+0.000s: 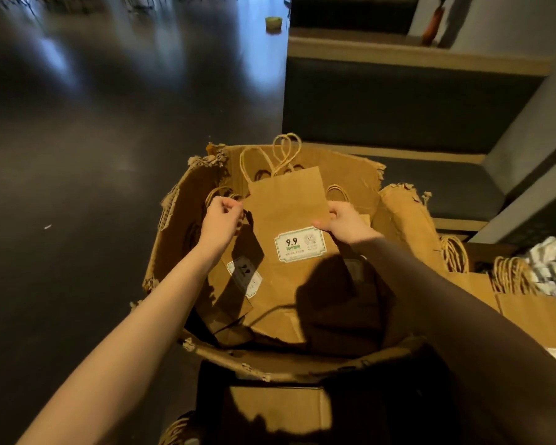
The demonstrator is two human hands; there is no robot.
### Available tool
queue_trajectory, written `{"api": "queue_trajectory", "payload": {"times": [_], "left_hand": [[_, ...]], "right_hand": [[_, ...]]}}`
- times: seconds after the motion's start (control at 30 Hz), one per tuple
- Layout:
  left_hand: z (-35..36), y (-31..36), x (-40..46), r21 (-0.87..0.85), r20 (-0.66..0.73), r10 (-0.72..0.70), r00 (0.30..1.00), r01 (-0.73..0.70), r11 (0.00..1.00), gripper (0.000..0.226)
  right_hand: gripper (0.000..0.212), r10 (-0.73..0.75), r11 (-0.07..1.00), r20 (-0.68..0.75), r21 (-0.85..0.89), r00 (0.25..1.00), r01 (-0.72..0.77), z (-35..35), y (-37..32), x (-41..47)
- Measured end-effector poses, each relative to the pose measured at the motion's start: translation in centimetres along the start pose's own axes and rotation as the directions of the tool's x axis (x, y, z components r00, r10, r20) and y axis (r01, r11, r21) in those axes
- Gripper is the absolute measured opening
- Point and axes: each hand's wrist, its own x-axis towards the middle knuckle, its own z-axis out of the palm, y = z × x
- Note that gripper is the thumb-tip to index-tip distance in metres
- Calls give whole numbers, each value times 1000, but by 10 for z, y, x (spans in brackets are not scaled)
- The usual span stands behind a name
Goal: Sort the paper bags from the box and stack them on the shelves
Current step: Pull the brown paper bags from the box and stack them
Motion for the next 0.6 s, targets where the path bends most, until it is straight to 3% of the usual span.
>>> {"api": "queue_trajectory", "payload": {"times": [0.1, 0.17, 0.23, 0.3, 0.43, 0.6], "left_hand": [[-1, 4, -2, -88, 48, -13, 999, 17, 996, 17], [-3, 8, -4, -181, 199, -81, 977, 118, 976, 28], [-1, 9, -7, -258, 399, -116, 910, 233, 938, 38], [1, 10, -11, -289, 519, -103, 848, 288, 913, 31], [1, 8, -11, -344, 500, -93, 861, 295, 891, 23], [-5, 15, -10, -519, 410, -215, 886, 421, 744, 30]], "right_hand": [[34, -30, 983, -92, 176, 995, 46, -14, -16, -16], [34, -18, 963, -151, 263, 988, 58, -19, -22, -22], [33, 4, 945, -179, 322, 984, 54, -20, -27, -25], [32, 9, 931, -188, 361, 982, 61, -21, -31, -28], [28, -39, 927, -189, 361, 981, 106, -23, -37, -31], [29, -22, 912, -229, 393, 973, 113, -25, -38, -31]]}}
